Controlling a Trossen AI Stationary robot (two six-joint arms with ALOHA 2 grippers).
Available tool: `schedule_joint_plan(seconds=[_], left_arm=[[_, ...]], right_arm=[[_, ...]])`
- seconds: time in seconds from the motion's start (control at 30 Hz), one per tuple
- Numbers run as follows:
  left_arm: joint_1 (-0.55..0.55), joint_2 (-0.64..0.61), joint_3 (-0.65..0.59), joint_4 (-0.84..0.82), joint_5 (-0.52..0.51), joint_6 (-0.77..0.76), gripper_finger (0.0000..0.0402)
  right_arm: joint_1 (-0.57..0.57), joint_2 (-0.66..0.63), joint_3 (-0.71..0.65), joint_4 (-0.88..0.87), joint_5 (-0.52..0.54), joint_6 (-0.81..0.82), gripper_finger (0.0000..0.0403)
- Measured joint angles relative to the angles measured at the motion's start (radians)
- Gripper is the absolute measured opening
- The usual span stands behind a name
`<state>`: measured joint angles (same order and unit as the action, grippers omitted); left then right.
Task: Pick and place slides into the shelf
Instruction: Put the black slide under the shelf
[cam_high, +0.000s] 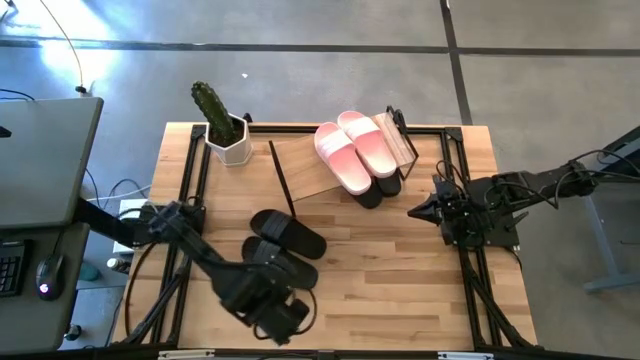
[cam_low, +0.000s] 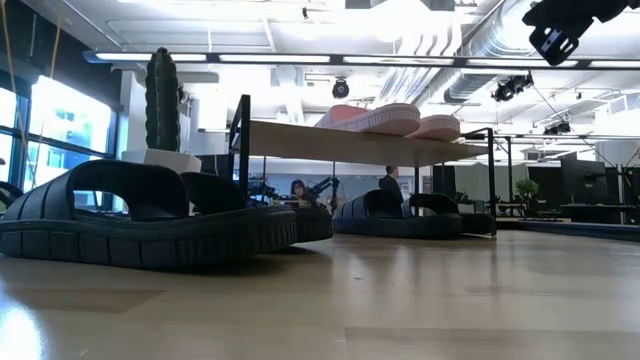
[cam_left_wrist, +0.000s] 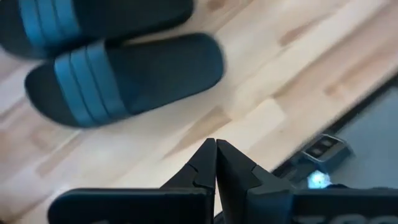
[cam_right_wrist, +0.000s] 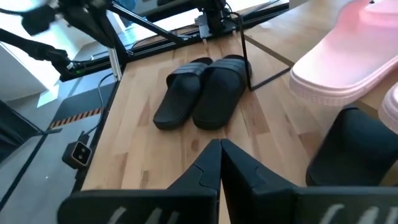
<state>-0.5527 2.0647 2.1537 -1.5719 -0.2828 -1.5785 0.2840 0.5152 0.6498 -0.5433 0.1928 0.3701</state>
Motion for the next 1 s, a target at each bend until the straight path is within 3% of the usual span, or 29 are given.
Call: schedule_joint_plan(seconds=[0.27, 0.67, 0.8, 1.0], left_arm=[[0.093, 0.010, -0.183, 0.000, 0.126, -0.095, 0.0000], [0.174, 0.009, -0.328, 0.001, 0.143, -0.044, 0.0003], [0.189, 0.011, -0.328, 0.046, 0.133, 0.019, 0.0025], [0.200, 0.014, -0.335, 0.055, 0.135, 0.057, 0.0095]], right_arm=[[0.000, 0.000, 0.000, -0.001, 0.018, -0.021, 0.0000], [0.000, 0.000, 0.000, -0.030, 0.018, -0.039, 0.0000], [0.000, 0.000, 0.000, -0.050, 0.060, -0.040, 0.0000], [0.000, 0.000, 0.000, -0.052, 0.070, -0.070, 0.0000]])
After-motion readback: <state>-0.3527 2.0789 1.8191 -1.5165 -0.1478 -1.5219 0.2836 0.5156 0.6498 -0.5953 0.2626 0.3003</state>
